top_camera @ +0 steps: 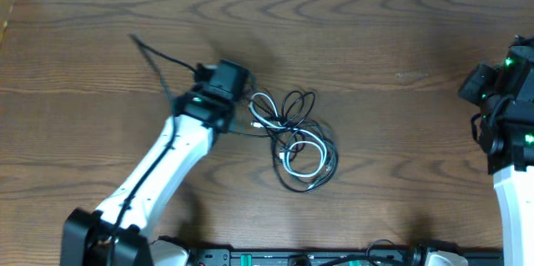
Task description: Untangle cables
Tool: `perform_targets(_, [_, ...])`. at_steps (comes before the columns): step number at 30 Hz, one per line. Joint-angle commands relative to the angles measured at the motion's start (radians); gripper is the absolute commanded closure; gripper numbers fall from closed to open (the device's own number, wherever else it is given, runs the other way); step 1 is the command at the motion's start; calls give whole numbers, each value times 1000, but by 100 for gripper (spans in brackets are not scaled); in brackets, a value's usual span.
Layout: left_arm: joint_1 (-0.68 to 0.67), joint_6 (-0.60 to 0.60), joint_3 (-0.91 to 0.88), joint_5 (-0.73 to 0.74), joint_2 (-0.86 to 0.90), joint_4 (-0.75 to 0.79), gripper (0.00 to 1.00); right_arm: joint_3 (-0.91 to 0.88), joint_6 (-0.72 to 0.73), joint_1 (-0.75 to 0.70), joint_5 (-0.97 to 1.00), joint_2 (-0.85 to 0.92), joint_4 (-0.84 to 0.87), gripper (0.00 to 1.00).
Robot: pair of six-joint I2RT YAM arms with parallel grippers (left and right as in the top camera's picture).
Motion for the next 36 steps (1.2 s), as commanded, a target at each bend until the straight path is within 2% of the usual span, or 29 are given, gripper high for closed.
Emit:
perform_targets(1, [47,103,14,311,-84,60,18,14,-14,-8,-224,51,1,90])
perform_targets(3, [44,213,14,597,-96,105,14,14,-63,-8,-419,85,-1,82])
perform_targets(4, [41,230,14,709,-95,113,14,14,-80,-8,-493,108,-8,78])
perform_targets(6, [38,230,13,740,-95,107,14,14,-90,-8,-544,130,-25,68])
perform_targets(7, [31,230,12,753,-95,104,14,14,-90,-8,-571,145,-42,59])
perform_targets(9, [0,230,3,753,-92,113,14,14,-98,-7,-622,177,-82,50])
perform_targets(11, [-56,230,0,752,-70,167,14,14,-105,-3,-648,207,-108,49])
perform_targets(13, [-105,230,0,745,-35,236,15,14,-108,3,-648,224,-121,48])
perform_targets(19, [-260,229,0,574,175,460,17,14,-113,12,-647,233,-128,48])
perform_targets(25, [-274,229,0,549,331,521,22,14,-112,12,-647,233,-128,49])
perform_targets(26, [-274,229,1,550,333,528,33,14,-112,12,-647,233,-129,49])
perform_targets(28, [-274,219,18,559,318,527,72,14,-112,12,-647,233,-129,50])
perform_targets(30, [-270,164,59,603,260,524,92,14,-117,12,-643,233,-131,50])
perform_targets(33, [-232,29,157,747,123,571,92,14,-140,12,-644,233,-133,48])
perform_targets(36, [-193,-90,200,735,-7,656,93,14,-219,12,-741,234,-135,47])
